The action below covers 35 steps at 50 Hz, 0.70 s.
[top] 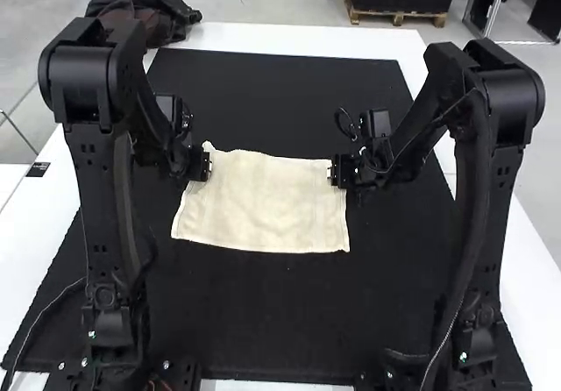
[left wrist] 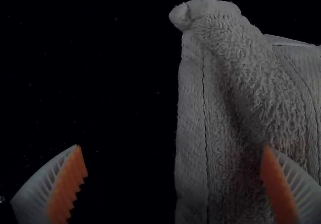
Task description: Fold the towel.
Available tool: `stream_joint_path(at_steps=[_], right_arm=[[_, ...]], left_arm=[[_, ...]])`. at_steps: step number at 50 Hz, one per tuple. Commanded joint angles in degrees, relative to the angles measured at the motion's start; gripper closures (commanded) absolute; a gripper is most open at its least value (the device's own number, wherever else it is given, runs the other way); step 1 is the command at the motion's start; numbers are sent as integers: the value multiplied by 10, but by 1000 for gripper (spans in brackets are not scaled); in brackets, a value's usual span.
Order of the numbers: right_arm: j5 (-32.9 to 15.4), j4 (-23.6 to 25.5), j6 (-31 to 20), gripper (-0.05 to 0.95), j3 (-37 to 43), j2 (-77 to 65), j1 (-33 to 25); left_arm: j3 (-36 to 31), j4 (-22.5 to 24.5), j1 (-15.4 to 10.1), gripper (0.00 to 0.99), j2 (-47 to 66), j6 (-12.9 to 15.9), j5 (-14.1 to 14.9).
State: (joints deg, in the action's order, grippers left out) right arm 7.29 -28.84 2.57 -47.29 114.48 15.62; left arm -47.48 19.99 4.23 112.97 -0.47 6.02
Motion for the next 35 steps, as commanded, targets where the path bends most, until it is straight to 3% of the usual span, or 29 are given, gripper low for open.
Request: stream_joint_path(at_steps=[1,16,22,27,29,32,33,34,35], right_arm=[[77,-14,10,923,6,57,11],[78,-14,43,921,4,40,7],[78,-12,60,920,-10,-6,0],[78,6,71,920,-24,-56,-8],[78,18,73,920,-31,-73,-9],[90,47,75,920,-42,-105,-13],[93,53,77,921,-44,-110,-14],[93,62,78,921,-46,-121,-15],[93,66,78,921,-46,-128,-16]], left_arm=[[39,66,3,969,54,21,-14],[33,66,22,969,34,10,-13],[13,56,25,967,-17,-19,-13],[-12,41,23,821,-62,-36,-13],[-25,27,22,820,-79,-44,-12],[-51,-4,21,841,-101,-60,-12],[-56,-11,20,874,-105,-61,-11],[-67,-21,19,969,-112,-64,-11],[-73,-30,18,970,-116,-67,-11]])
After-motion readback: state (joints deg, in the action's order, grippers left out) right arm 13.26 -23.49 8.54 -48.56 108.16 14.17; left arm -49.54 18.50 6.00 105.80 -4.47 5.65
